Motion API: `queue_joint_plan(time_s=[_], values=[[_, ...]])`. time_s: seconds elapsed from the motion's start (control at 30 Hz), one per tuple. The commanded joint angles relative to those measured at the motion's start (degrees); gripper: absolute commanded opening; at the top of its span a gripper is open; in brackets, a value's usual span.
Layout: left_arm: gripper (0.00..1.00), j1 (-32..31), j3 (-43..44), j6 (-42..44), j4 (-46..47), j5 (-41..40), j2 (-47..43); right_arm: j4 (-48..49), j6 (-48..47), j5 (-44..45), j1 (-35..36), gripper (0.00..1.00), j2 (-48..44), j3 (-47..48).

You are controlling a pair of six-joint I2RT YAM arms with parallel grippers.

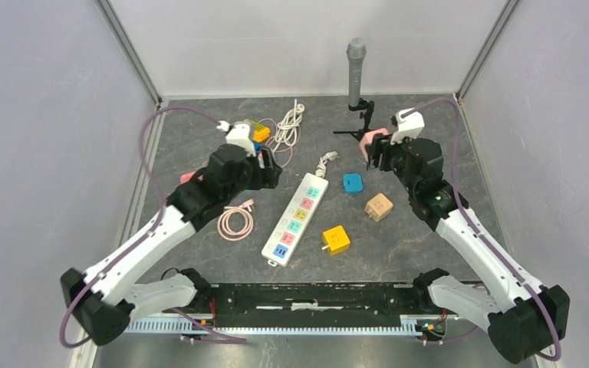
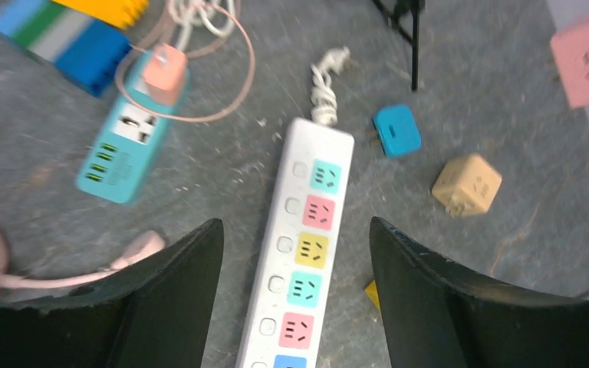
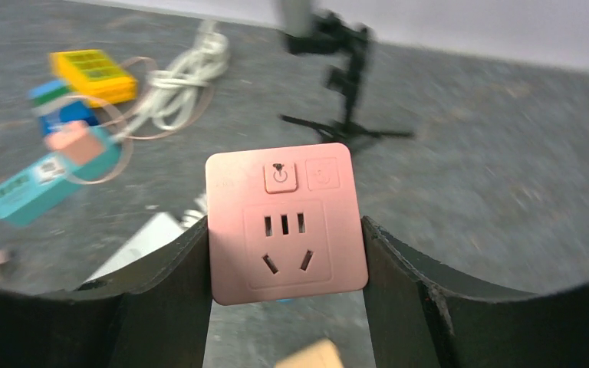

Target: Pull the plug off the socket

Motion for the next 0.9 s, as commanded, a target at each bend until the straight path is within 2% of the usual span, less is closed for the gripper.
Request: queue_joint_plan(time_s=[0.0,0.1,0.2,0.37,0.43,0.53,0.63,0.7,0.87], values=[[0.8,0.2,-0.6,2.6,0.4,-14.9,-8.7,-8.8,7.1,11.6,-5.8,0.0,-0.5,1.3],[0.91,0.3,-2.4,2.8,1.4,-21.1,-13.8,-12.3,11.0,10.8,-11.1,0.03,1.0,1.0],[1.0,0.3,-4.1,5.0,1.6,-22.9,-18.2,-12.0,13.8,3.3,-18.3,0.03,3.3,-1.1],[1.0,0.3,-6.7,3.3,-0.3,-25.3,-23.4,-3.5,19.4,-16.8,-32.6,0.02,6.5,-6.3],[1.0,0.3,-6.5,1.5,-2.1,-24.7,-24.2,-0.2,21.9,-22.0,-36.1,0.02,8.6,-8.3],[1.0,0.3,-5.8,-0.3,-4.5,-21.4,-24.6,2.9,24.3,-29.6,-39.6,0.02,13.3,-10.4],[1.0,0.3,-5.8,-1.3,-6.0,-19.7,-24.0,5.0,25.6,-32.8,-40.8,0.03,16.2,-12.7],[1.0,0.3,-5.8,-1.4,-6.8,-18.9,-23.2,5.8,25.5,-32.6,-41.2,0.1,16.7,-13.8],[1.0,0.3,-6.2,-0.9,-7.5,-20.1,-21.7,4.6,24.1,-28.9,-41.8,0.43,18.1,-14.5]])
